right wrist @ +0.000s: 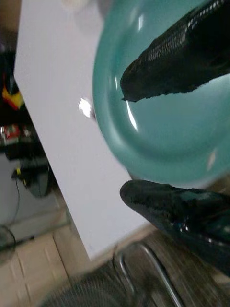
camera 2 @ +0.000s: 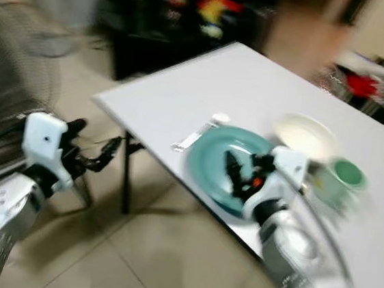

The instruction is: Setting the table

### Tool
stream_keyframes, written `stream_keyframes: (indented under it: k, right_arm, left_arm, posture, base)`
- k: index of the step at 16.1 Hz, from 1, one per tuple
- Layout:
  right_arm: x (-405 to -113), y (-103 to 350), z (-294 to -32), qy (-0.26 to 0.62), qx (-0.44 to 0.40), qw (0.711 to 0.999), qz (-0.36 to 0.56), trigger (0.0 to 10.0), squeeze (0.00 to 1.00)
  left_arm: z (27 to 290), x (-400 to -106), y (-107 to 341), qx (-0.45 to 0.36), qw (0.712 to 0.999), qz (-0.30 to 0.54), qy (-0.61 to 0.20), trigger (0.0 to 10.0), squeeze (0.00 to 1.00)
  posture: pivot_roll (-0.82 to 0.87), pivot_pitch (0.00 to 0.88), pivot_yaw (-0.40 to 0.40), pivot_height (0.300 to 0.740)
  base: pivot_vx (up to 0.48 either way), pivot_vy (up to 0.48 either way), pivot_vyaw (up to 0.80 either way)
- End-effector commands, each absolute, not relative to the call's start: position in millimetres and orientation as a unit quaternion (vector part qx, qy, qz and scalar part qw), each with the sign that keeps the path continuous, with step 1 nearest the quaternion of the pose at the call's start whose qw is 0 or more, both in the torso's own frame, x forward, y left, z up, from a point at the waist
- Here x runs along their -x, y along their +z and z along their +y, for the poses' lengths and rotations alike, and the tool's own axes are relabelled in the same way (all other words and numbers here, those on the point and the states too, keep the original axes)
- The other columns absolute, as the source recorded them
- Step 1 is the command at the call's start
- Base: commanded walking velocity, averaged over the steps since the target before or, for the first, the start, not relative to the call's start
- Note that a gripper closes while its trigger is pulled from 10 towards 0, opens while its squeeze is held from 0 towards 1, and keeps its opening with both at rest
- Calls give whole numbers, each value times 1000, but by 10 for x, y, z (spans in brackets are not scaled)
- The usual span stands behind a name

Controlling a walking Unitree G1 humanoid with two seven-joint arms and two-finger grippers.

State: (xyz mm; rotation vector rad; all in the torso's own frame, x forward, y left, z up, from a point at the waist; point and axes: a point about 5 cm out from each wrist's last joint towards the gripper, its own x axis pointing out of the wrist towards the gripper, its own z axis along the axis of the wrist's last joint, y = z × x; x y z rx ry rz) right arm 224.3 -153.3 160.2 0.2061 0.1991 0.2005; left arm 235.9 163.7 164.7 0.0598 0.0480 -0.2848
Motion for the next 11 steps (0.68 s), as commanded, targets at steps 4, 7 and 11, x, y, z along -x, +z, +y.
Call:
stream_keyframes:
  k: [4, 7, 11]
  right_arm:
    - [-2208, 1448, -1461, 115, -79, 986, 92, 10000, 1000]
    - [-2211, 1442, -1504, 91, -91, 989, 73, 10000, 1000]
    - [-2205, 1380, -1517, 68, -91, 991, 65, 10000, 1000]
  left_arm:
    - [1485, -2324, 1647, -40, 985, 23, -168, 10000, 0]
    - [1443, -2356, 1651, -55, 982, 27, -177, 10000, 0]
    - [1533, -2415, 1641, -65, 983, 29, -167, 10000, 0]
  posture:
    - [90, 0, -63, 740]
    - [83, 0, -39, 740]
    - [63, 0, 6, 740]
  base:
    - [0, 0, 800]
    - [0, 0, 800]
    - [0, 0, 800]
